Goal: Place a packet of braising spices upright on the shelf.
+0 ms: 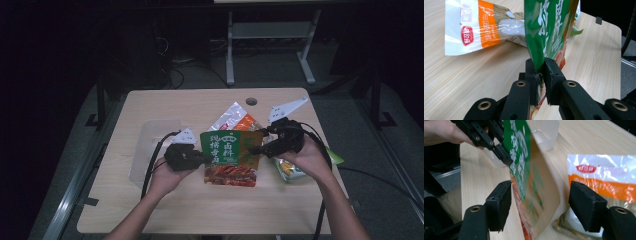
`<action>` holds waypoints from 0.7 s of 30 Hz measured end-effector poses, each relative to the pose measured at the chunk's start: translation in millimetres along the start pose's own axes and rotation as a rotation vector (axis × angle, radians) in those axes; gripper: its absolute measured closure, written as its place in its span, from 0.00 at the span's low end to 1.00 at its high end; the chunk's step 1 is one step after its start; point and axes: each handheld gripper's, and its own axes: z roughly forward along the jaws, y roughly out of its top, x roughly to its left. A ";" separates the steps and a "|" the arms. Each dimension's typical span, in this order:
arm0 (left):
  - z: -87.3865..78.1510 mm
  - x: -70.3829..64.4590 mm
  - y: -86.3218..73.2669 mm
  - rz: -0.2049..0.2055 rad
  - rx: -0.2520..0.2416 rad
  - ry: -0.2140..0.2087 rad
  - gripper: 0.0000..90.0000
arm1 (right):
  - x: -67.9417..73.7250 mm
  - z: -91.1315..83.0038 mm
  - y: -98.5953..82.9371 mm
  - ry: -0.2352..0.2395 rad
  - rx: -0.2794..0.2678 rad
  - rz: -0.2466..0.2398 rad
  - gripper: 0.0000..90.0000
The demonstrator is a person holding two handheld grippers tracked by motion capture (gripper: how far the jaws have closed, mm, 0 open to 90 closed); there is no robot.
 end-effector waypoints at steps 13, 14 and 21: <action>-1.3 -1.3 0.2 0.007 0.009 0.002 0.91 | 3.5 41.1 -36.7 0.048 0.024 0.055 0.59; -1.4 -1.4 0.1 0.007 0.012 0.003 0.91 | 3.7 44.1 -37.9 0.052 0.031 0.061 0.64; -4.2 -2.8 -2.6 -0.009 0.016 0.010 0.88 | 1.5 46.8 -44.9 0.082 -0.029 0.067 0.92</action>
